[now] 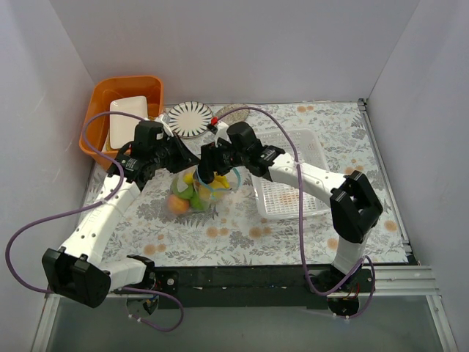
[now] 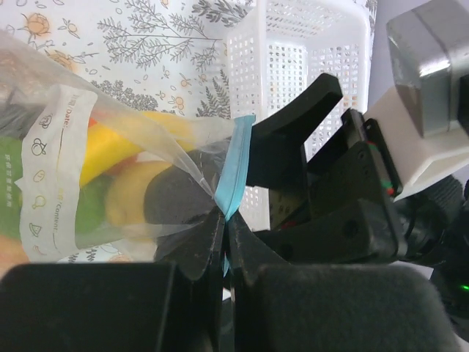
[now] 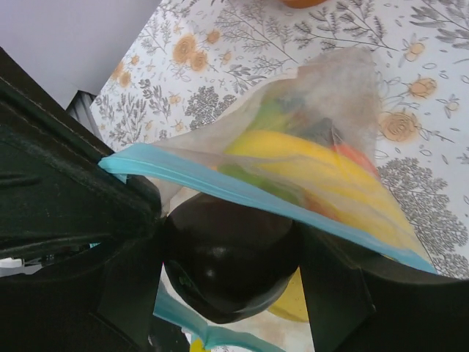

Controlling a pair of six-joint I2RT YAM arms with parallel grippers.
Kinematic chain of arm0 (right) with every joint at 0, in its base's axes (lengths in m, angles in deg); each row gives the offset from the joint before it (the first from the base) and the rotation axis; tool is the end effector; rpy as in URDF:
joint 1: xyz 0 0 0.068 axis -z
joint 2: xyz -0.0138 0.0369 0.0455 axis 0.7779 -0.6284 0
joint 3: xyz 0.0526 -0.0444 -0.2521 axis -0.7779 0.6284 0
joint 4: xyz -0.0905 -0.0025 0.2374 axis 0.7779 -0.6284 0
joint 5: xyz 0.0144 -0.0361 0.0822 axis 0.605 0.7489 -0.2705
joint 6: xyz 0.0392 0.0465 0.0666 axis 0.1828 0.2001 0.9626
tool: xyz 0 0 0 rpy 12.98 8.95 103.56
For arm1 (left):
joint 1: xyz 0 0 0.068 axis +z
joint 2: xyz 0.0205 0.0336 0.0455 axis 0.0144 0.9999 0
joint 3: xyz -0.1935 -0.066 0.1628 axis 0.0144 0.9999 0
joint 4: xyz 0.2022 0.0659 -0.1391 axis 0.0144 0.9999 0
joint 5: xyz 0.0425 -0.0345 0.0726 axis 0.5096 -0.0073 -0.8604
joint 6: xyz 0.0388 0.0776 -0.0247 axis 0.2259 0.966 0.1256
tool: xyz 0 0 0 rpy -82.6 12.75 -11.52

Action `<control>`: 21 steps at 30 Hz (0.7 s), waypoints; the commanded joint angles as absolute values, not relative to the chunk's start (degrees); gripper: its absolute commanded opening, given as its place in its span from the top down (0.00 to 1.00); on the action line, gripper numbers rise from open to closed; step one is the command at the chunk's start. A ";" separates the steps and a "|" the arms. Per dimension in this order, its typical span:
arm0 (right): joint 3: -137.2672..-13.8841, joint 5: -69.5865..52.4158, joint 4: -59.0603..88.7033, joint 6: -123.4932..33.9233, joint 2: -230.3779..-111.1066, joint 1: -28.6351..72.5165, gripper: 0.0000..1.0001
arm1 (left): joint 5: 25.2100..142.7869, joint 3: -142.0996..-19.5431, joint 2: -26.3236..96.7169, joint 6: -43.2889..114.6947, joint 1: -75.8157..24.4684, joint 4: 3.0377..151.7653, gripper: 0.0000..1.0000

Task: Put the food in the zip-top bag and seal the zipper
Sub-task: Place the fake fruit in the zipper food storage bag.

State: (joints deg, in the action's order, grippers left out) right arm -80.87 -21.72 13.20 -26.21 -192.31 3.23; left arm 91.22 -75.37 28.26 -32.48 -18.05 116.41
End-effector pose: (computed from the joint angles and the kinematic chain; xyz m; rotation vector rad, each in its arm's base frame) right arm 0.2836 0.3559 0.2669 -0.6686 2.0553 1.1481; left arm 0.2626 -0.1125 0.3061 -1.1319 2.2498 -1.1387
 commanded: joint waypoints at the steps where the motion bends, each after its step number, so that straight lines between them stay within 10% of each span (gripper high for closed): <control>1: -85.72 -25.91 15.51 -27.34 -193.81 2.11 0.28 | 89.72 -78.09 25.54 -33.13 -17.98 116.59 1.00; 7: -83.26 -24.94 15.50 -29.71 -190.04 2.11 0.02 | 86.64 -77.38 22.90 -34.45 -17.98 115.54 1.00; 21: -75.89 -3.97 8.32 -30.07 -175.10 3.16 0.03 | 85.05 -77.47 22.81 -35.07 -17.98 115.37 1.00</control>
